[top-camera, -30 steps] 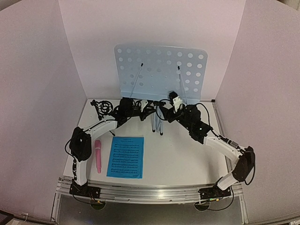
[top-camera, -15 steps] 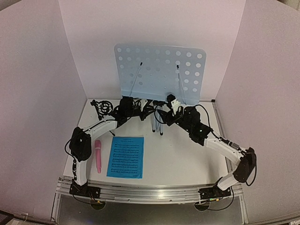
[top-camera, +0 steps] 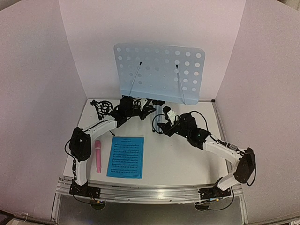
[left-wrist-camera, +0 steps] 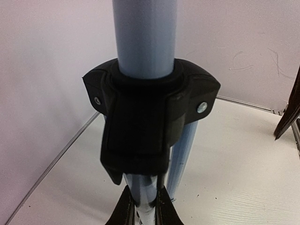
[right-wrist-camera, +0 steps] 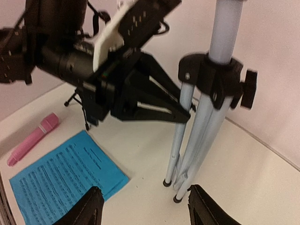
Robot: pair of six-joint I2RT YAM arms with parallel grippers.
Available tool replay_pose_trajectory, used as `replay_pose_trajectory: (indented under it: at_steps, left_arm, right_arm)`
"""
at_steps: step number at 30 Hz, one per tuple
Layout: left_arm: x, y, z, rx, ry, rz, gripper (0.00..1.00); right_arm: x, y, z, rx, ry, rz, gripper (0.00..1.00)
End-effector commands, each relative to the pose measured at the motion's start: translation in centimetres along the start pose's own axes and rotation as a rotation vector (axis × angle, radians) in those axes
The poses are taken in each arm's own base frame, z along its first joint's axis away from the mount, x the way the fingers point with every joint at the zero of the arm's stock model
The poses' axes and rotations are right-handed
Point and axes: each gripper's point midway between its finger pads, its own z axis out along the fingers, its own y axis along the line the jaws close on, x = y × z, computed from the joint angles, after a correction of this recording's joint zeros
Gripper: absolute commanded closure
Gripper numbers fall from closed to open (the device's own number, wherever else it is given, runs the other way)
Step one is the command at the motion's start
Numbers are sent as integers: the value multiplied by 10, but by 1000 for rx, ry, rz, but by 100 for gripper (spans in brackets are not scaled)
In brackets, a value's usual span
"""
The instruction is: Set up the instrument practice props
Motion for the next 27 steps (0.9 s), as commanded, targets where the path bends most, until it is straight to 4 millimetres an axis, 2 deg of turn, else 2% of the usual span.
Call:
replay_pose_trajectory:
  at_steps: [1,5,8,15,24,27]
  left_arm:
    - [-55,17,-25,-82,-98,111,100]
    - [-55,16,-25,-79,-98,116,100]
    - [-54,16,-25,-74,-95,114,100]
    - [-53,13,-25,-64,-97,113,100]
    - [-54,13,-24,-56,-105,109,100]
    - [-53,12,-23,-51,-107,108,100]
  right_arm:
    - [40,-2,16,21,85,40,41]
    - [42,-8,27,46,-18,68,41]
    - [49,-20,44,50,-13,81,42]
    - [29,-53,68,54,-90,119,41]
    - [22,-64,91,10,-104,118,48]
    - [14,-67,95,5,-122,116,53]
